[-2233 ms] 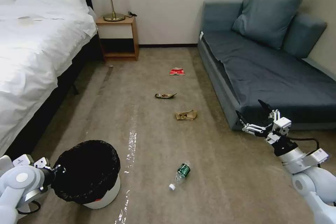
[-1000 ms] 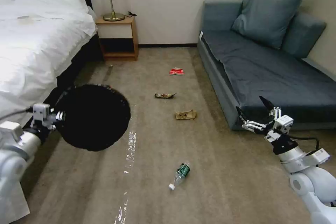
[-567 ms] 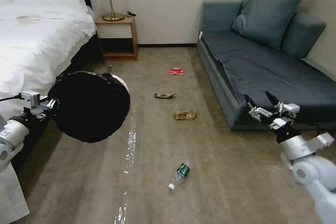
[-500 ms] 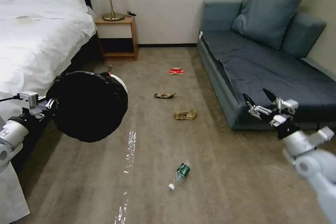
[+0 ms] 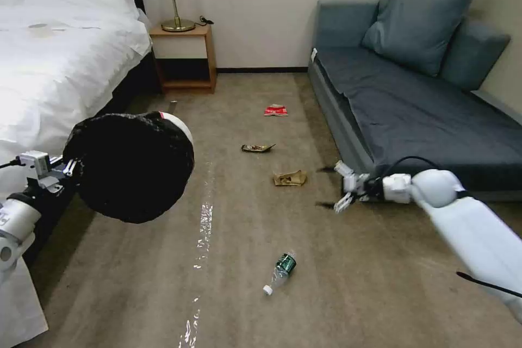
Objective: Pick up the trash bin, then pick up the garbage on the floor and place it into the trash bin.
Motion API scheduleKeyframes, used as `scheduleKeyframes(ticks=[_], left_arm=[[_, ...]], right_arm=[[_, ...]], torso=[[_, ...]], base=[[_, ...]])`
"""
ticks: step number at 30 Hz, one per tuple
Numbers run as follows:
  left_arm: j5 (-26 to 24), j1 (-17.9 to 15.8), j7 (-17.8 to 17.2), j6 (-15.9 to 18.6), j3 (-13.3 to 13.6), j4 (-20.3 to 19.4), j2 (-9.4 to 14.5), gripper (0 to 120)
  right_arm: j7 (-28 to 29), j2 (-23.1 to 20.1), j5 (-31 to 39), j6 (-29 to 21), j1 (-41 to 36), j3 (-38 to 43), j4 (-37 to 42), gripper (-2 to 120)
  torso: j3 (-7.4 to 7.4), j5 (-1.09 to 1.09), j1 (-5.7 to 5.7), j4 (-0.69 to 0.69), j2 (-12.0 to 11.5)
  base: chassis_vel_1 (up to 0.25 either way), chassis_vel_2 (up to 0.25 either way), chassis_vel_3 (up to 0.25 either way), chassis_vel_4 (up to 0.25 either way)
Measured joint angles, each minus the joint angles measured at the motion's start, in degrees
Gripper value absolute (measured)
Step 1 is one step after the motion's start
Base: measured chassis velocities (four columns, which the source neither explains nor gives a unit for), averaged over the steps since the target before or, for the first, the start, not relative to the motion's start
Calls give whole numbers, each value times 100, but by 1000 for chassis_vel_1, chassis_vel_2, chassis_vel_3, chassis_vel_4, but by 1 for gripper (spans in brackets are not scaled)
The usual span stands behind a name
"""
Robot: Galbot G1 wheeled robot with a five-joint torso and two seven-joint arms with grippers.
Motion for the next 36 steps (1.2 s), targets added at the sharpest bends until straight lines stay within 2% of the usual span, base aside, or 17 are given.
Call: scheduleKeyframes(ticks=[1, 3, 6, 8, 9, 11, 12, 14, 17, 20, 26, 28, 36], left_arm=[[0, 0, 0, 0, 0, 0, 0, 1], [23, 145, 1, -15, -103, -90, -69, 1], [34, 211, -3, -15, -156, -114, -91, 1], [53, 344, -38, -23, -265, -199, -149, 1], [53, 344, -38, -23, -265, -199, -149, 1], [61, 438, -54, -23, -311, -291, -199, 1], [61, 438, -54, -23, -311, -291, -199, 1], [61, 499, -83, -22, -342, -341, -233, 1], [62, 538, -108, -18, -358, -358, -263, 1], [66, 564, -115, -14, -360, -390, -297, 1], [67, 574, -127, -7, -359, -427, -339, 1], [73, 580, -129, 0, -350, -442, -379, 1], [90, 580, -149, 0, -341, -475, -426, 1]], right_arm=[[0, 0, 0, 0, 0, 0, 0, 100], [-124, 195, -610, 190, 19, -23, -166, 100], [-151, 320, -936, 311, 35, -44, -275, 100], [-161, 642, -1429, 476, 121, -201, -555, 100], [-161, 642, -1429, 476, 121, -201, -555, 100], [-203, 1047, -1831, 594, 189, -293, -840, 100], [-203, 1047, -1831, 594, 189, -293, -840, 100], [-260, 1461, -2102, 679, 206, -366, -1009, 100], [-281, 1676, -2331, 724, 206, -447, -1042, 100], [-333, 1785, -2616, 819, 205, -450, -1028, 100], [-360, 1739, -2862, 877, 145, -473, -937, 100], [-339, 1806, -3552, 1133, 67, -353, -945, 100], [-212, 2099, -4031, 1261, 55, -411, -1153, 100]], torso=[[0, 0, 0, 0, 0], [-1, -5, 0, 3, 0], [-1, -5, 0, 4, 0], [-1, -5, 0, 4, 1], [-1, -5, 0, 4, 1], [-1, -5, 0, 4, 1], [-1, -5, 0, 4, 1], [-1, -3, 0, 7, 1], [-1, -4, 0, 7, 1], [-1, -4, 0, 6, 1], [-1, -5, 0, 3, 1], [-2, -6, 0, 2, 1], [-1, -3, 0, 4, 1]], base=[[0, 0, 0, 0], [0, 0, 0, 0], [0, 0, 0, 0], [0, 0, 0, 0], [0, 0, 0, 0], [0, 0, 0, 0], [0, 0, 0, 0], [0, 0, 0, 0], [0, 0, 0, 0], [0, 0, 0, 0], [0, 0, 0, 0], [0, 0, 0, 0], [0, 0, 0, 0]])
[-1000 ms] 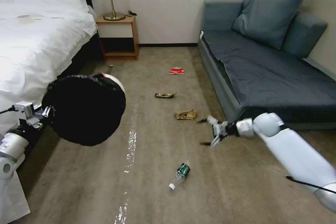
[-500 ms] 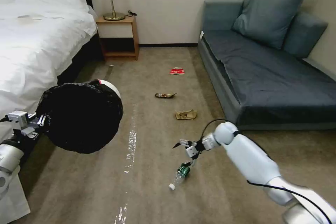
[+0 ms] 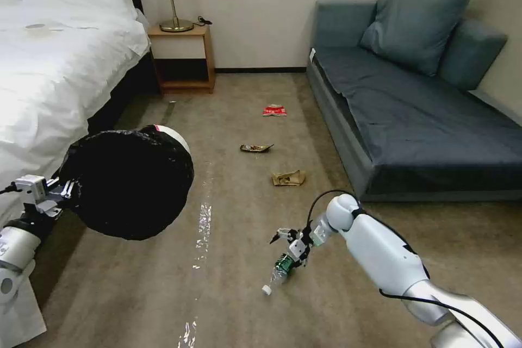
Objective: Pick up the trash bin, then pick up the garbage on the floor and place it into the trash bin.
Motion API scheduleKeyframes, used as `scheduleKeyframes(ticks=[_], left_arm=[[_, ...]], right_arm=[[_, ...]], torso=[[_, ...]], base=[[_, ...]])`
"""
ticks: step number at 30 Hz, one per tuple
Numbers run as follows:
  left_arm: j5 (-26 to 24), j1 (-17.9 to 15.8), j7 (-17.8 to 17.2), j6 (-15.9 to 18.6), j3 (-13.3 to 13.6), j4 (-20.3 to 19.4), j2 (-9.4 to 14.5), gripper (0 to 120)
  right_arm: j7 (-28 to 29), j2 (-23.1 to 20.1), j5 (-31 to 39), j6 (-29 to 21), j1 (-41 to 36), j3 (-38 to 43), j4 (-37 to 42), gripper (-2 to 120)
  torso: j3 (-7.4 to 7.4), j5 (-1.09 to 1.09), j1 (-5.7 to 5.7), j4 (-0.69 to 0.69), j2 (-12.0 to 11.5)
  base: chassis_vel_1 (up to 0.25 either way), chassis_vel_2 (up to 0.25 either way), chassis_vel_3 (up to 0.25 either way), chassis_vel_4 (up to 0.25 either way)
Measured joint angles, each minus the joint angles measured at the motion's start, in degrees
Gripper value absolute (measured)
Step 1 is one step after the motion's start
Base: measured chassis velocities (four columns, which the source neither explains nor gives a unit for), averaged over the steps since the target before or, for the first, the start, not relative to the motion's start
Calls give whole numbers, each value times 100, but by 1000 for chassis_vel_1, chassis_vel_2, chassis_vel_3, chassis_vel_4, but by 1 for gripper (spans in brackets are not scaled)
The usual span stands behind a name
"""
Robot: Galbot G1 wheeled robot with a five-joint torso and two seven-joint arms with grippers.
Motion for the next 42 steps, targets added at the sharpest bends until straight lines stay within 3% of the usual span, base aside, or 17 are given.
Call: scheduleKeyframes(ticks=[6, 18, 28, 42], left_arm=[[0, 98, -10, -10, -47, -24, -42, 1], [49, 76, 5, -70, 58, -5, -193, 1], [152, 154, 40, -115, 90, -88, -383, 1], [103, 168, 88, -143, 78, -116, -391, 1]], right_arm=[[85, 314, -488, 93, 149, -12, -387, 100], [179, 227, -614, 171, 92, -197, -603, 100], [457, 450, -1031, 363, 142, -141, -1147, 100], [877, 601, -1508, 455, 293, -218, -1564, 100]], torso=[[0, -1, 0, 2, 0], [0, -1, 0, -1, 0], [0, 0, 0, 1, 0], [0, 0, 0, 0, 0]], base=[[0, 0, 0, 0], [0, 0, 0, 0], [0, 0, 0, 0], [0, 0, 0, 0]])
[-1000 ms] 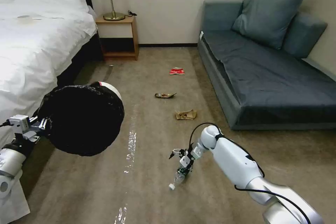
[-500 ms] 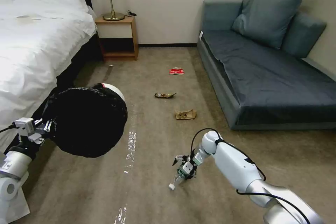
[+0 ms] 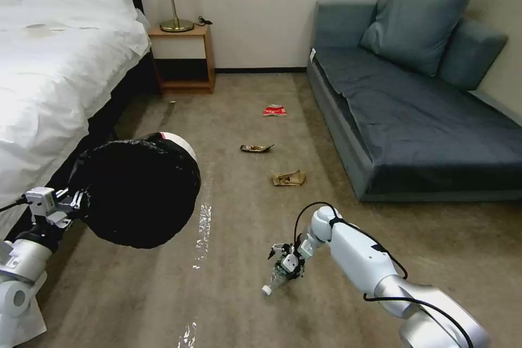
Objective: Pick up the trash bin, then pick up the garbage on the floor and place it into the trash bin.
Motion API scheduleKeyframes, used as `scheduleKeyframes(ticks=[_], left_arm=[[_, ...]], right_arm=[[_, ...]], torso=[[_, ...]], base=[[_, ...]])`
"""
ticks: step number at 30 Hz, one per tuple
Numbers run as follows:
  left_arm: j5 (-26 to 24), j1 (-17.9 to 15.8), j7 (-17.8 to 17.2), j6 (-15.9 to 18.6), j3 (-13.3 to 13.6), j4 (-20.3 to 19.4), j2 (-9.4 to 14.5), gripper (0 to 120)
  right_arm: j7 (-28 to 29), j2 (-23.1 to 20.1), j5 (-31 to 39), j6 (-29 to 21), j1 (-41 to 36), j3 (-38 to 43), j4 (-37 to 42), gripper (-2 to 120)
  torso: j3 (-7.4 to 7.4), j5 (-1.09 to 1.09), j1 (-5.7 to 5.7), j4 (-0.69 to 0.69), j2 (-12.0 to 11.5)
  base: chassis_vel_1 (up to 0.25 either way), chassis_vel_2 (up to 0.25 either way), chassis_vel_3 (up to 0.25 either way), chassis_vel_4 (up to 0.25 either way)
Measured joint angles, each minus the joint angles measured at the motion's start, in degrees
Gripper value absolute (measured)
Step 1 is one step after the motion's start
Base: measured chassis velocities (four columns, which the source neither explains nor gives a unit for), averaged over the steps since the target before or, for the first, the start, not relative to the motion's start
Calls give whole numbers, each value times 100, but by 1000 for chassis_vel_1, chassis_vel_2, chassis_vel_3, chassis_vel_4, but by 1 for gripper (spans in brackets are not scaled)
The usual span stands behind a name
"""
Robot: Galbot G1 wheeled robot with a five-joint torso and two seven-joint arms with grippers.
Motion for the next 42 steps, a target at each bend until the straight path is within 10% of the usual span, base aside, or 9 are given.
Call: scheduleKeyframes(ticks=[12, 33, 42], left_arm=[[-54, 17, 17, -43, -8, -54, -4, 1], [13, 31, -90, -46, 161, -191, -61, 1], [7, -67, -209, -22, 378, -97, -24, 1]], right_arm=[[302, 89, -268, -58, 115, -13, -463, 98], [142, -304, 336, -71, 53, 134, -17, 28], [-643, -1877, 2520, -121, -57, 1496, 1275, 18]], torso=[[0, 0, 0, 0, 0], [0, 0, 0, 0, 0], [0, 0, 0, 0, 0]], base=[[0, 0, 0, 0], [0, 0, 0, 0], [0, 0, 0, 0]])
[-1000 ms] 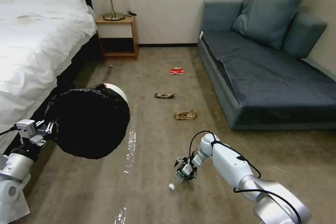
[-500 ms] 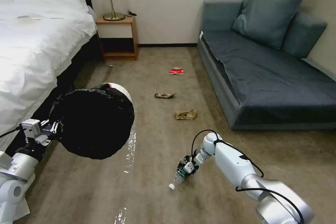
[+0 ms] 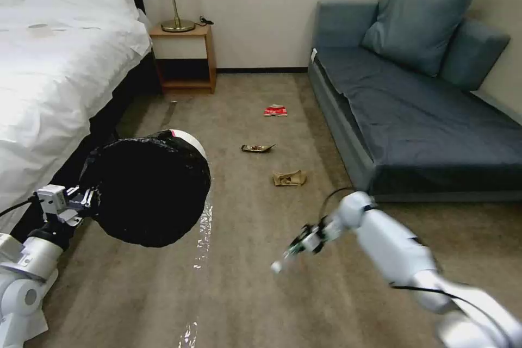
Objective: Pick up the trash bin, then pick up the garbage on the floor and place it into the trash bin.
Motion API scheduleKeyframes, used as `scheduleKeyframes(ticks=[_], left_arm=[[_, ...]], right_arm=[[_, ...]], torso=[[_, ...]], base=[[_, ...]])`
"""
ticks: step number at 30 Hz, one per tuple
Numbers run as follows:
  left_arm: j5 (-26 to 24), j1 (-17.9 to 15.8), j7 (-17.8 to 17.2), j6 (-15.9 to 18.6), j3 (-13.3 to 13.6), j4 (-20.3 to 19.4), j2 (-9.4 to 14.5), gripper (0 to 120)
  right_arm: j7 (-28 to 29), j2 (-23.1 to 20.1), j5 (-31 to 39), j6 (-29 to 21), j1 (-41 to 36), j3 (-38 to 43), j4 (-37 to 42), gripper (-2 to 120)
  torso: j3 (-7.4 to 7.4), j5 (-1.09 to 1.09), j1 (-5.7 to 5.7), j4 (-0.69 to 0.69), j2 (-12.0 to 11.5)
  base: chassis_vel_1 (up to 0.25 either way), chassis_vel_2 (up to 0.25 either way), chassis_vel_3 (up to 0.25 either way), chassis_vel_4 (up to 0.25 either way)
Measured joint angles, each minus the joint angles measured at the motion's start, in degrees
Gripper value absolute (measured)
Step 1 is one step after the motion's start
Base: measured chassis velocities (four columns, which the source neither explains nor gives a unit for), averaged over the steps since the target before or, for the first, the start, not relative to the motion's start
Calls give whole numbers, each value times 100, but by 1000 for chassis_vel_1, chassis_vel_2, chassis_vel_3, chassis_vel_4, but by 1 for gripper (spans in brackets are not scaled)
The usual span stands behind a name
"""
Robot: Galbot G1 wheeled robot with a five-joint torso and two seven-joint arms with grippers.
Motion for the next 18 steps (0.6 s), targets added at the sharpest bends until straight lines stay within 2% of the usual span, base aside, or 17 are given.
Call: scheduleKeyframes(ticks=[1, 4, 5, 8, 9, 11, 12, 13, 14, 15, 16, 17, 18], left_arm=[[0, 0, 0, 0, 0, 0, 0, 1], [48, -80, -90, -17, 89, 139, 11, 1], [48, -80, -90, -17, 89, 139, 11, 1], [153, -126, -188, -54, 202, 288, 16, 1], [153, -126, -188, -54, 202, 288, 16, 1], [263, -153, -338, -21, 238, 341, 17, 1], [263, -153, -338, -21, 238, 341, 17, 1], [301, -153, -464, 33, 239, 338, 12, 1], [324, -166, -797, 170, 268, 324, 5, 1], [269, -208, -1121, 325, 348, 278, -1, 1], [269, -208, -1121, 325, 348, 278, -1, 1], [128, -266, -1413, 449, 462, 238, -10, 1], [-18, -321, -1639, 550, 560, 209, -18, 1]], right_arm=[[0, 0, 0, 0, 0, 0, 0, 18], [-97, -868, 1855, -241, -466, 948, 340, 18], [-97, -868, 1855, -241, -466, 948, 340, 18], [78, -1846, 4262, -924, -1629, 1521, 1620, 18], [78, -1846, 4262, -924, -1629, 1521, 1620, 18], [290, -2190, 5709, -1270, -2304, 1909, 2623, 18], [290, -2190, 5709, -1270, -2304, 1909, 2623, 18], [356, -2246, 6171, -1396, -2432, 1963, 2948, 18], [537, -2313, 6725, -1673, -2503, 1947, 3530, 18], [743, -2364, 7137, -1947, -2513, 1854, 4063, 18], [743, -2364, 7137, -1947, -2513, 1854, 4063, 18], [988, -2374, 7469, -2191, -2501, 1687, 4554, 18], [1205, -2355, 7663, -2388, -2482, 1525, 4925, 18]], torso=[[0, 0, 0, 0, 0], [0, 5, 0, -4, 0], [0, 5, 0, -4, 0], [0, 5, 0, -6, 0], [0, 5, 0, -6, 0], [-1, -2, 0, -8, 1], [-1, -2, 0, -8, 1], [-1, 0, -1, -3, 1], [0, 7, 0, 0, 0], [0, 1, 0, 7, 1], [0, 1, 0, 7, 1], [0, -10, 0, 6, 1], [0, -6, 0, 7, 1]], base=[[0, 0, 0, 0], [0, 0, 0, 0], [0, 0, 0, 0], [0, 0, 0, 0], [0, 0, 0, 0], [0, 0, 0, 0], [0, 0, 0, 0], [0, 0, 0, 0], [0, 0, 0, 0], [0, 0, 0, 0], [0, 0, 0, 0], [0, 0, 0, 0], [0, 0, 0, 0]])
